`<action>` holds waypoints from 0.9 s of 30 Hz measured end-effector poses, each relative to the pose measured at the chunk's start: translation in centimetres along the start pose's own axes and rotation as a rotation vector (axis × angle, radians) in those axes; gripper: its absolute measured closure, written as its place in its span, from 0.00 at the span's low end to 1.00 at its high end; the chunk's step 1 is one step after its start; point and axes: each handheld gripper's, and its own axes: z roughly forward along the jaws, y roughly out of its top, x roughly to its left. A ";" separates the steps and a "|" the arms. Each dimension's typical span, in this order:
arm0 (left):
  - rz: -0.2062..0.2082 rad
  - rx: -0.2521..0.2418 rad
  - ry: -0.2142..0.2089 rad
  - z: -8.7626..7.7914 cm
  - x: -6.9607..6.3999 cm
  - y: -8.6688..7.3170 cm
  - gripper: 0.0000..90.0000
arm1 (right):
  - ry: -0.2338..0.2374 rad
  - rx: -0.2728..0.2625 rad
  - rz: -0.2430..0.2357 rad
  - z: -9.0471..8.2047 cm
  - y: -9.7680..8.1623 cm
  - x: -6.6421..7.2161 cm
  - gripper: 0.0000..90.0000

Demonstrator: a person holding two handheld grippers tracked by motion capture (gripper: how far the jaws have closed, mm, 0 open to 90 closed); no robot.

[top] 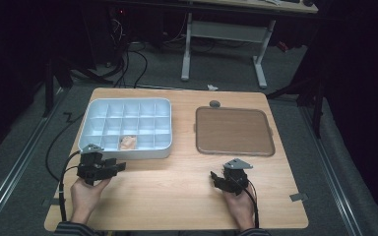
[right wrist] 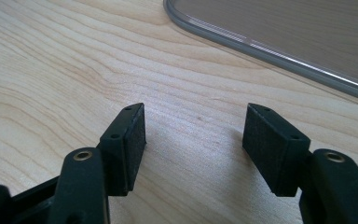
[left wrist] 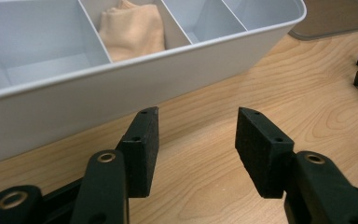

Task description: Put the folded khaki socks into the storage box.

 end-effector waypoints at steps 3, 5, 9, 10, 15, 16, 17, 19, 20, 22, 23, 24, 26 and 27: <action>-0.001 -0.002 -0.008 0.3 -0.2 -0.1 0.56 | -0.001 -0.001 0.000 0.0 0.0 0.0 0.43; 0.002 0.001 -0.012 0.5 -0.4 -0.2 0.56 | -0.001 -0.001 0.001 0.0 0.0 0.0 0.43; 0.008 0.008 -0.010 0.8 -0.7 -0.4 0.55 | 0.000 -0.001 0.002 0.0 0.0 0.0 0.43; 0.016 0.014 -0.004 0.9 -0.8 -0.5 0.55 | -0.001 -0.001 0.002 0.0 0.0 0.0 0.43; 0.034 0.044 0.006 1.6 -1.0 -0.8 0.55 | -0.001 0.000 0.001 0.0 0.0 0.0 0.43; 0.036 0.050 0.000 1.7 -1.1 -0.9 0.55 | -0.001 0.000 0.001 0.0 0.0 0.0 0.43; 0.037 0.053 0.002 1.8 -1.1 -0.9 0.55 | -0.001 0.000 0.001 0.0 0.0 0.0 0.43; 0.041 0.055 0.001 1.9 -1.3 -1.0 0.54 | -0.001 0.000 0.001 0.0 0.0 0.0 0.43; 0.043 0.054 -0.001 2.0 -1.4 -1.1 0.54 | -0.001 0.000 0.001 0.0 0.0 0.0 0.43; 0.045 0.057 -0.005 2.2 -1.6 -1.2 0.54 | -0.001 0.000 0.000 0.0 0.0 0.0 0.43; 0.044 0.056 -0.008 2.4 -1.7 -1.3 0.54 | -0.001 0.000 0.000 0.0 0.0 0.0 0.43; 0.043 0.060 -0.011 2.5 -1.7 -1.4 0.54 | -0.001 0.000 -0.001 0.0 0.0 0.0 0.43; 0.041 0.062 -0.017 2.7 -1.9 -1.6 0.54 | -0.001 0.000 -0.001 0.0 0.0 0.0 0.43; 0.044 0.062 -0.016 2.8 -1.9 -1.6 0.54 | -0.001 0.000 -0.001 0.0 0.0 0.0 0.43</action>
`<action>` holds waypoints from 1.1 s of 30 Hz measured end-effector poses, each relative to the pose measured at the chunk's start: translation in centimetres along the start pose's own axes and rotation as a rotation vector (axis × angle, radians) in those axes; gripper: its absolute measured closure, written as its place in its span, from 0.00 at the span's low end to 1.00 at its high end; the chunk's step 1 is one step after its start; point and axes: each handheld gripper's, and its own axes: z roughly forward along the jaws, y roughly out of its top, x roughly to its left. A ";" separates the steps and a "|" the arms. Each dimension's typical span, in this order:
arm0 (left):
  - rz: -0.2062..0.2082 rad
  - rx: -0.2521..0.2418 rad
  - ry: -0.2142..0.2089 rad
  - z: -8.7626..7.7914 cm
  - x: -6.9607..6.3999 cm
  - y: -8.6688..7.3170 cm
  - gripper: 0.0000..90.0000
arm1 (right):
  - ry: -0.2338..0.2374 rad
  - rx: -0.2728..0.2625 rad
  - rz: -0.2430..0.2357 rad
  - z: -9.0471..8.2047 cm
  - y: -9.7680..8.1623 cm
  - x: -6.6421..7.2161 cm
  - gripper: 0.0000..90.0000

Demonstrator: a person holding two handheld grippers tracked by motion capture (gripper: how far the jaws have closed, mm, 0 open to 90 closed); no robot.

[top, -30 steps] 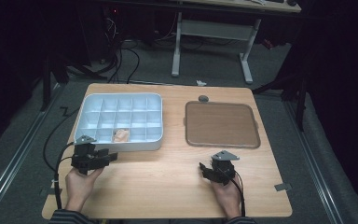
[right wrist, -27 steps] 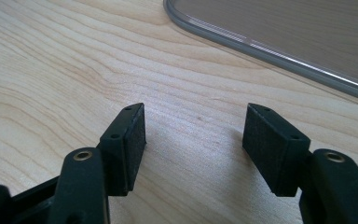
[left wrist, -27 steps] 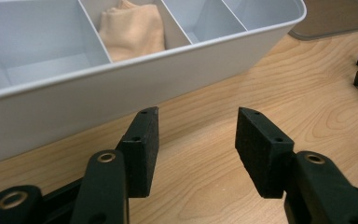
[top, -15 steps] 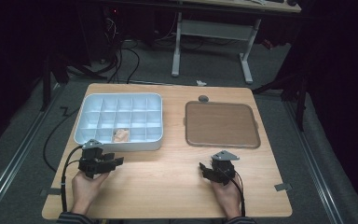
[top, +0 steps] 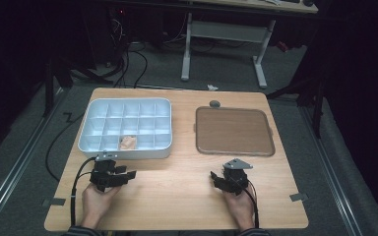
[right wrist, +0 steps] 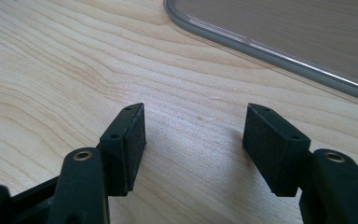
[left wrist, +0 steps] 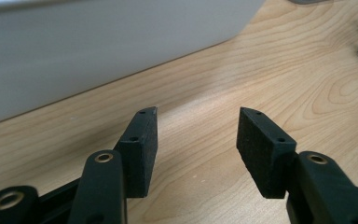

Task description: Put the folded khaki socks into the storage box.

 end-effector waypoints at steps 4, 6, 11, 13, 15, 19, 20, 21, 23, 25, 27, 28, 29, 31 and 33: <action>0.001 0.008 -0.010 0.4 -0.3 -0.2 0.54 | 0.001 0.000 0.002 0.0 0.0 0.0 0.43; 0.007 0.009 -0.009 0.6 -0.5 -0.2 0.54 | 0.001 0.000 0.002 0.0 0.0 0.0 0.43; 0.019 0.003 -0.007 0.9 -0.8 -0.2 0.54 | 0.001 0.000 0.002 0.0 0.0 0.0 0.43; 0.019 -0.001 -0.010 1.0 -0.9 -0.2 0.53 | 0.001 0.000 0.003 0.0 0.0 0.0 0.43; 0.020 -0.004 -0.011 1.2 -1.0 -0.2 0.52 | 0.001 0.000 0.002 0.0 0.0 0.0 0.43; 0.037 0.000 -0.009 1.6 -1.5 -0.3 0.52 | 0.003 0.000 0.002 0.0 0.0 0.0 0.43; 0.039 0.000 -0.009 1.7 -1.5 -0.3 0.52 | 0.003 0.000 0.002 0.0 0.0 0.0 0.43; 0.042 0.001 -0.008 1.8 -1.6 -0.4 0.52 | 0.003 0.000 0.002 0.0 0.0 0.0 0.43; 0.049 0.003 -0.004 2.0 -1.7 -0.4 0.52 | 0.003 0.000 0.001 0.0 0.0 0.0 0.43; 0.052 0.003 -0.001 2.2 -1.8 -0.4 0.51 | 0.004 0.000 0.001 0.0 0.0 0.0 0.43; 0.059 0.002 0.006 2.4 -1.9 -0.5 0.51 | 0.004 0.001 0.004 0.0 0.0 0.0 0.43; 0.061 0.004 0.009 2.5 -2.0 -0.5 0.50 | 0.004 0.001 0.004 0.0 0.0 0.0 0.43; 0.064 0.003 0.012 2.6 -2.1 -0.5 0.49 | 0.004 0.000 0.002 0.0 0.0 0.0 0.43; 0.067 0.002 0.017 2.9 -2.2 -0.5 0.49 | 0.004 0.000 0.002 0.0 0.0 0.0 0.43; 0.069 0.002 0.018 3.2 -2.3 -0.6 0.48 | 0.004 0.000 0.002 0.0 0.0 0.0 0.43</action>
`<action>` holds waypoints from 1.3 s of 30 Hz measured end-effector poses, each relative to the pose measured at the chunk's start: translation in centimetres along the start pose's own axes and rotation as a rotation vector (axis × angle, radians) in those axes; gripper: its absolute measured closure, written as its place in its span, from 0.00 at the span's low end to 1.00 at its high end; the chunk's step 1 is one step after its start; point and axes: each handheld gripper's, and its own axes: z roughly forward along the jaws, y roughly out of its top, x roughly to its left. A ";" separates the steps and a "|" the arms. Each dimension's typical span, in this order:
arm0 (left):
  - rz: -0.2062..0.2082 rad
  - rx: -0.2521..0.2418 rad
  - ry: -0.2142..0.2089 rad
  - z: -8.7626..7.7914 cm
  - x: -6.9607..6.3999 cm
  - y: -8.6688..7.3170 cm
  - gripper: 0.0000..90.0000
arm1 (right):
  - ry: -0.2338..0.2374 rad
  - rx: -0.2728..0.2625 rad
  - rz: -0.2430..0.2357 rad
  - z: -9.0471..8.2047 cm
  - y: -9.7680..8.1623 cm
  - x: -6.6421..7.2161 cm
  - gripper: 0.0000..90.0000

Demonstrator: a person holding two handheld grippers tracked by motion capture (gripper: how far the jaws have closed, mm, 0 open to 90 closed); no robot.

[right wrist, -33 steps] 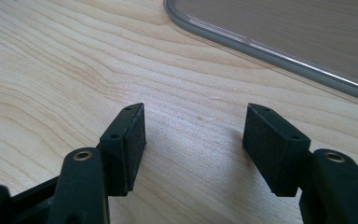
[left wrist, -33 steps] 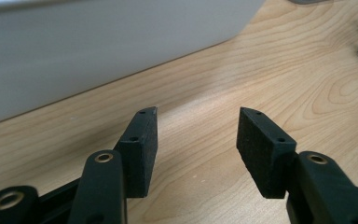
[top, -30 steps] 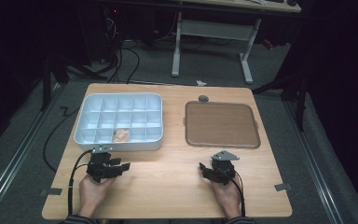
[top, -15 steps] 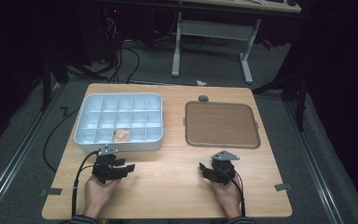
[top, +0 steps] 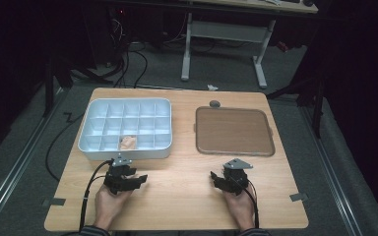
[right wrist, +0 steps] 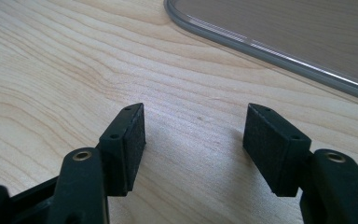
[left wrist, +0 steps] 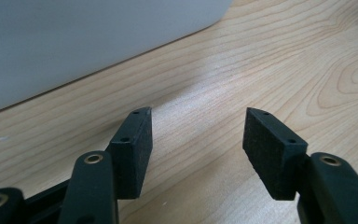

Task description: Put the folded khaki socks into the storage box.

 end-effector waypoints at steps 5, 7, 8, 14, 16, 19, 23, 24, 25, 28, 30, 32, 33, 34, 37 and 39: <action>0.018 0.001 0.011 0.5 -0.3 0.0 0.48 | 0.001 0.000 0.000 0.0 0.0 0.0 0.43; 0.023 -0.004 0.017 0.6 -0.3 0.0 0.47 | 0.001 0.000 0.000 0.0 0.0 0.0 0.43; 0.024 -0.005 0.020 0.7 -0.4 0.0 0.47 | 0.002 0.000 0.000 0.0 0.0 0.0 0.43; 0.039 -0.017 0.033 1.1 -0.5 0.0 0.47 | 0.002 0.000 0.001 0.0 0.0 0.0 0.43; 0.042 -0.022 0.037 1.2 -0.6 0.0 0.47 | 0.002 0.000 0.000 0.0 0.0 0.0 0.43; 0.059 -0.029 0.048 1.3 -0.7 0.0 0.47 | 0.001 0.000 -0.001 0.0 0.0 0.0 0.43; 0.075 -0.039 0.063 1.5 -0.9 -0.1 0.46 | 0.001 0.001 0.000 0.0 0.0 0.0 0.43; 0.079 -0.042 0.066 1.6 -0.9 -0.1 0.46 | 0.001 0.001 0.000 0.0 0.0 0.0 0.43; 0.081 -0.044 0.067 1.6 -0.9 -0.1 0.46 | 0.001 0.001 0.000 0.0 0.0 0.0 0.43; 0.092 -0.053 0.079 1.7 -1.0 -0.2 0.45 | 0.001 0.001 -0.001 0.0 0.0 0.0 0.43; 0.097 -0.055 0.083 1.8 -1.0 -0.2 0.45 | 0.001 0.001 0.000 0.0 0.0 0.0 0.43; 0.104 -0.058 0.091 1.8 -1.1 -0.2 0.45 | 0.001 0.001 0.000 0.0 0.0 0.0 0.43; 0.107 -0.059 0.092 1.8 -1.1 -0.3 0.45 | 0.000 0.000 0.000 0.0 0.0 0.0 0.43; 0.114 -0.061 0.099 1.9 -1.2 -0.3 0.44 | 0.000 0.000 0.000 0.0 0.0 0.0 0.43; 0.128 -0.065 0.109 2.0 -1.3 -0.4 0.44 | 0.000 0.001 0.000 0.0 0.0 0.0 0.43; 0.135 -0.068 0.115 2.0 -1.4 -0.5 0.44 | 0.000 0.001 0.000 0.0 0.0 0.0 0.43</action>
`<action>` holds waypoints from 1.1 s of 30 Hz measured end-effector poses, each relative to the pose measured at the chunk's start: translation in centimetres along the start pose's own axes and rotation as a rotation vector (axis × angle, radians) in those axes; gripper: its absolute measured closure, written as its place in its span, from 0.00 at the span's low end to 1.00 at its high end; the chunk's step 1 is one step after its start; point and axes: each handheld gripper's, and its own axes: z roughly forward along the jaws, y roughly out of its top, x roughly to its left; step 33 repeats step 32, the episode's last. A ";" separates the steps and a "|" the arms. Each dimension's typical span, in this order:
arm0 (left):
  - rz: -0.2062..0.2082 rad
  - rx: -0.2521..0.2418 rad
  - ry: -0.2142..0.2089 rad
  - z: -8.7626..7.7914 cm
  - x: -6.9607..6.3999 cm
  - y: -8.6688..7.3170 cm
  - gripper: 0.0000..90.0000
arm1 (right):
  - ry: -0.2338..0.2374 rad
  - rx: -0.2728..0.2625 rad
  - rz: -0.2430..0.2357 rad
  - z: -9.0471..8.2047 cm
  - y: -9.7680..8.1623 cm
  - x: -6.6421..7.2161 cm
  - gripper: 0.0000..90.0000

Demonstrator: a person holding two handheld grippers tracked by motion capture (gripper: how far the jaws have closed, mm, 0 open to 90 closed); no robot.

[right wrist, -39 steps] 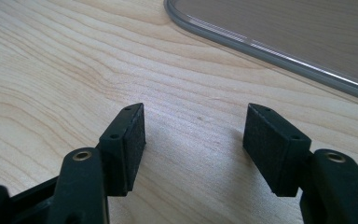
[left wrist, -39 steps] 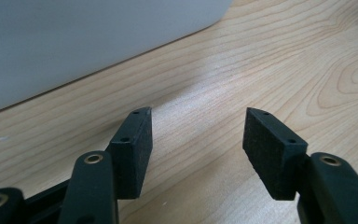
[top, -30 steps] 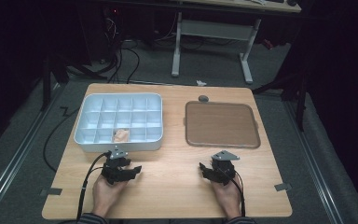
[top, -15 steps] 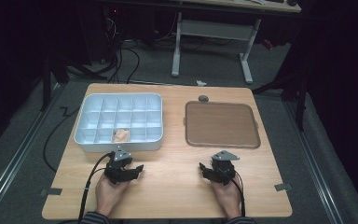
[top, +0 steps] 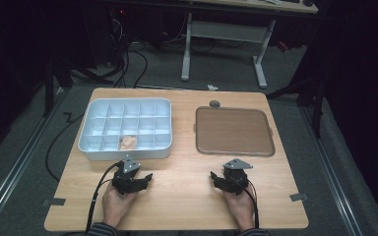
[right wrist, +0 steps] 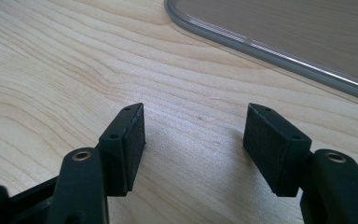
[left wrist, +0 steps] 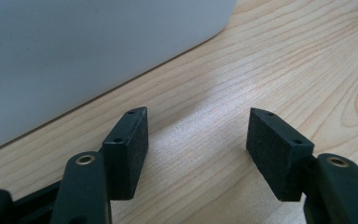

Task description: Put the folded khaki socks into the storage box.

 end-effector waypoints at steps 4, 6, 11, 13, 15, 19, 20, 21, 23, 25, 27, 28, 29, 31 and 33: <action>0.021 -0.001 0.013 0.1 -0.3 -0.1 0.43 | 0.000 0.000 0.000 0.0 0.0 0.0 0.43; 0.022 -0.001 0.013 0.1 -0.3 -0.1 0.43 | 0.000 0.000 0.000 0.0 0.0 0.0 0.43; 0.018 -0.011 0.020 0.1 -0.3 -0.2 0.41 | 0.000 0.000 0.001 0.0 0.0 0.0 0.43; 0.015 -0.011 0.021 0.1 -0.3 -0.2 0.41 | 0.000 0.000 0.000 0.0 0.0 0.0 0.43; 0.013 -0.010 0.019 0.1 -0.2 -0.2 0.40 | -0.001 0.000 0.000 0.0 0.0 0.0 0.43; 0.010 -0.008 0.023 0.1 -0.2 -0.2 0.38 | -0.001 0.000 0.001 0.0 0.0 0.0 0.43; 0.011 -0.007 0.022 0.1 -0.2 -0.2 0.38 | -0.001 -0.001 0.001 0.0 0.0 0.0 0.43; 0.011 -0.007 0.021 0.1 -0.2 -0.2 0.38 | -0.001 -0.001 0.001 0.0 0.0 0.0 0.43; 0.010 -0.007 0.024 0.1 -0.2 -0.2 0.37 | -0.001 0.000 0.001 0.0 0.0 0.0 0.43; 0.010 -0.007 0.022 0.1 -0.2 -0.2 0.37 | -0.001 0.000 0.000 0.0 0.0 0.0 0.43; 0.007 -0.008 0.022 0.1 -0.2 -0.2 0.37 | 0.000 0.000 0.000 0.0 0.0 0.0 0.43; 0.006 -0.008 0.022 0.1 -0.2 -0.2 0.37 | -0.001 0.000 0.001 0.0 0.0 0.0 0.43; 0.006 -0.008 0.022 0.1 -0.2 -0.2 0.37 | -0.001 -0.001 0.000 0.0 0.0 0.0 0.43; 0.007 -0.007 0.023 0.1 -0.2 -0.2 0.37 | 0.000 0.000 0.000 0.0 0.0 0.0 0.43; 0.007 -0.007 0.023 0.1 -0.2 -0.2 0.37 | -0.001 0.000 0.001 0.0 0.0 0.0 0.43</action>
